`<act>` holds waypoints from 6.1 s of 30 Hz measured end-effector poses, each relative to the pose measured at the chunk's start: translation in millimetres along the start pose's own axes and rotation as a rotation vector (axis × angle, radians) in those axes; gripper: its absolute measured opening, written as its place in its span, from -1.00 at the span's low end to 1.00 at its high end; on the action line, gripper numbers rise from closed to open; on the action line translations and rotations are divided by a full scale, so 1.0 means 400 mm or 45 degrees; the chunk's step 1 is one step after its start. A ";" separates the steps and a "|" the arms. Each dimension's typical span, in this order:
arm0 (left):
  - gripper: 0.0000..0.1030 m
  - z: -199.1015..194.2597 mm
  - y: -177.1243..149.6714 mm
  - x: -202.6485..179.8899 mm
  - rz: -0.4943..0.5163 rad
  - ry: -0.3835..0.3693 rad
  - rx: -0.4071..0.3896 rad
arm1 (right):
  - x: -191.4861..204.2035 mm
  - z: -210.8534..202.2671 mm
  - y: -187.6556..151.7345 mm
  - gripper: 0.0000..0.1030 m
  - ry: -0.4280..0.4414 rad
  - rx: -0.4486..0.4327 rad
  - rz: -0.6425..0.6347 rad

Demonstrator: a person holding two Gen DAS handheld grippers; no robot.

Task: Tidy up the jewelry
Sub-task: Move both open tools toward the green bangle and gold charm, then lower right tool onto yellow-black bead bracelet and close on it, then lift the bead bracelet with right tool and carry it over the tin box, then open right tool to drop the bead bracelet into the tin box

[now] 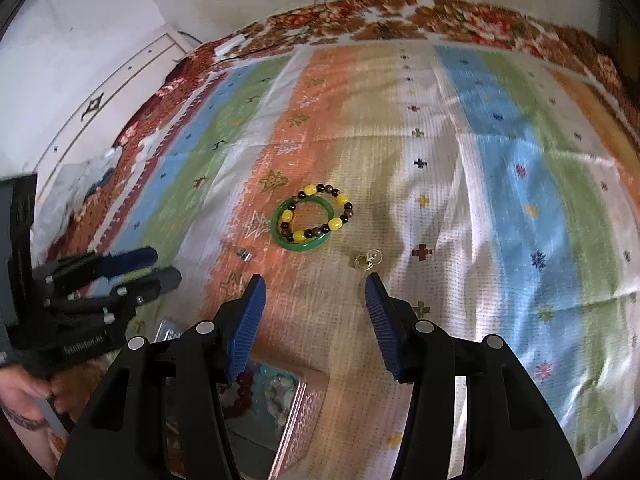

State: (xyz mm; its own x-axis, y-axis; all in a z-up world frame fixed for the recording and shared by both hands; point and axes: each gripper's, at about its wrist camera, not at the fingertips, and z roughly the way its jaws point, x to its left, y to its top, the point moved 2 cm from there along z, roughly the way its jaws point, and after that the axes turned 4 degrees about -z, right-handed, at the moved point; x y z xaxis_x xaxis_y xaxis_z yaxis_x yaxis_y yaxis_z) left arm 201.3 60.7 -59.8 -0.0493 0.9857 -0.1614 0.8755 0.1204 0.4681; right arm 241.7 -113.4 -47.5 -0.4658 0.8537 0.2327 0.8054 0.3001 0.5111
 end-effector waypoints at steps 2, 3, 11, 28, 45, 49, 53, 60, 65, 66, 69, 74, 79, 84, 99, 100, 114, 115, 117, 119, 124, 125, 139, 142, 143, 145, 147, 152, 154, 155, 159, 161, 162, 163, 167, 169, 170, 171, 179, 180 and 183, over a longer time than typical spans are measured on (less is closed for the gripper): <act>-0.07 0.009 0.007 -0.001 0.005 0.002 0.008 | -0.008 0.011 0.008 0.00 0.018 0.011 0.024; -0.07 0.012 0.011 0.001 0.005 0.001 0.011 | -0.011 0.019 0.013 0.00 0.019 0.017 0.031; -0.07 0.062 0.046 0.016 -0.008 0.010 0.056 | -0.042 0.061 0.050 0.00 -0.016 0.029 0.080; -0.07 0.151 0.092 0.027 0.011 0.013 0.134 | -0.079 0.200 0.116 0.00 -0.058 0.115 0.055; -0.24 0.228 0.093 0.029 0.063 0.004 0.233 | -0.083 0.312 0.154 0.00 -0.102 0.196 0.027; -0.32 0.238 0.089 0.035 0.068 0.005 0.249 | -0.091 0.336 0.156 0.00 -0.135 0.219 0.032; -0.43 0.246 0.088 0.041 0.067 -0.010 0.260 | -0.093 0.353 0.160 0.00 -0.155 0.227 0.020; -0.50 0.264 0.087 0.036 0.083 -0.019 0.280 | -0.089 0.375 0.159 0.00 -0.195 0.246 0.003; -0.52 0.275 0.080 0.030 0.114 -0.005 0.303 | -0.077 0.385 0.159 -0.02 -0.221 0.263 -0.047; -0.53 0.279 0.077 0.031 0.119 0.000 0.311 | -0.076 0.386 0.159 -0.06 -0.230 0.264 -0.050; -0.58 0.289 0.072 0.033 0.129 0.015 0.324 | -0.080 0.386 0.160 -0.33 -0.240 0.268 -0.046; -0.62 0.290 0.073 0.035 0.124 0.018 0.321 | -0.088 0.384 0.157 -0.79 -0.231 0.266 -0.033; -0.62 0.289 0.075 0.032 0.131 0.023 0.315 | -0.086 0.376 0.153 -0.79 -0.219 0.264 -0.037; -0.63 0.278 0.079 0.033 0.122 0.013 0.297 | -0.084 0.365 0.147 -0.79 -0.194 0.265 -0.036; -0.63 0.210 0.095 0.047 0.067 -0.026 0.225 | -0.031 0.250 0.159 -0.79 -0.123 0.168 -0.060; -0.62 0.206 0.097 0.045 0.062 -0.030 0.220 | -0.025 0.242 0.161 -0.79 -0.117 0.161 -0.063; -0.63 0.153 0.098 0.032 0.019 -0.056 0.152 | 0.045 0.139 0.165 -0.79 -0.051 0.062 -0.128; -0.63 0.148 0.098 0.031 0.016 -0.058 0.147 | 0.048 0.130 0.163 -0.79 -0.050 0.054 -0.131; -0.63 0.138 0.096 0.028 0.010 -0.066 0.136 | 0.053 0.115 0.157 -0.79 -0.041 0.045 -0.137; -0.63 0.128 0.093 0.024 0.008 -0.071 0.127 | 0.057 0.104 0.151 -0.79 -0.037 0.038 -0.140; -0.63 0.105 0.084 0.010 0.018 -0.072 0.101 | 0.066 0.071 0.133 -0.79 -0.037 0.012 -0.149; -0.63 0.101 0.083 0.010 0.015 -0.074 0.098 | 0.070 0.062 0.130 -0.79 -0.042 0.002 -0.161; -0.63 0.030 0.059 -0.015 0.017 -0.068 0.020 | 0.089 -0.031 0.082 -0.79 -0.059 -0.079 -0.214; -0.62 0.012 0.055 -0.013 0.009 -0.066 -0.002 | 0.095 -0.056 0.071 -0.79 -0.050 -0.106 -0.219; -0.62 0.000 0.053 -0.014 0.006 -0.078 -0.015 | 0.097 -0.063 0.067 -0.79 -0.042 -0.111 -0.221; -0.62 -0.015 0.049 -0.016 0.003 -0.091 -0.033 | 0.104 -0.071 0.057 -0.79 -0.031 -0.115 -0.227; -0.62 -0.030 0.041 -0.019 0.000 -0.109 -0.045 | 0.111 -0.082 0.047 -0.79 -0.028 -0.122 -0.239; -0.62 -0.049 0.024 -0.024 0.006 -0.120 -0.060 | 0.128 -0.115 0.033 -0.79 -0.014 -0.150 -0.264; -0.62 -0.054 0.018 -0.025 0.003 -0.125 -0.062 | 0.133 -0.125 0.027 -0.79 -0.009 -0.158 -0.275; -0.62 -0.060 0.013 -0.025 0.002 -0.129 -0.069 | 0.137 -0.130 0.024 -0.79 -0.002 -0.159 -0.280; -0.62 -0.076 -0.003 -0.027 0.001 -0.146 -0.081 | 0.146 -0.145 0.012 -0.79 0.018 -0.165 -0.294; -0.62 -0.083 -0.013 -0.031 0.009 -0.149 -0.087 | 0.151 -0.154 0.004 -0.79 0.029 -0.168 -0.303; -0.62 -0.084 -0.018 -0.033 0.012 -0.152 -0.087 | 0.155 -0.158 -0.002 -0.79 0.035 -0.168 -0.310; -0.62 -0.086 -0.022 -0.035 0.016 -0.155 -0.086 | 0.156 -0.161 -0.007 -0.79 0.036 -0.170 -0.309; -0.62 -0.093 -0.038 -0.037 0.021 -0.156 -0.086 | 0.155 -0.164 -0.029 -0.79 0.056 -0.154 -0.301; -0.62 -0.097 -0.043 -0.037 0.020 -0.160 -0.089 | 0.154 -0.165 -0.039 -0.79 0.061 -0.146 -0.302; -0.62 -0.099 -0.048 -0.037 0.019 -0.162 -0.090 | 0.154 -0.166 -0.044 -0.79 0.062 -0.145 -0.300; -0.62 -0.099 -0.048 -0.037 0.017 -0.162 -0.089 | 0.154 -0.166 -0.050 -0.79 0.065 -0.140 -0.301; -0.62 -0.110 -0.090 -0.055 0.057 -0.145 -0.090 | 0.154 -0.149 -0.120 -0.79 0.082 -0.075 -0.294; -0.62 -0.112 -0.096 -0.059 0.061 -0.145 -0.092 | 0.154 -0.152 -0.124 -0.79 0.084 -0.077 -0.293; -0.62 -0.114 -0.107 -0.061 0.063 -0.150 -0.088 | 0.153 -0.157 -0.133 -0.79 0.094 -0.072 -0.286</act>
State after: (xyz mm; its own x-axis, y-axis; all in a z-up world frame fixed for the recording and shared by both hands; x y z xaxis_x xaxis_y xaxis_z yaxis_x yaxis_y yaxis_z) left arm 143.2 37.0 -36.1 0.0536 0.9704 -0.2353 0.8399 0.0837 0.5362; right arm 147.4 -103.8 -8.4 -0.6585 0.7339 0.1669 0.6575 0.4531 0.6020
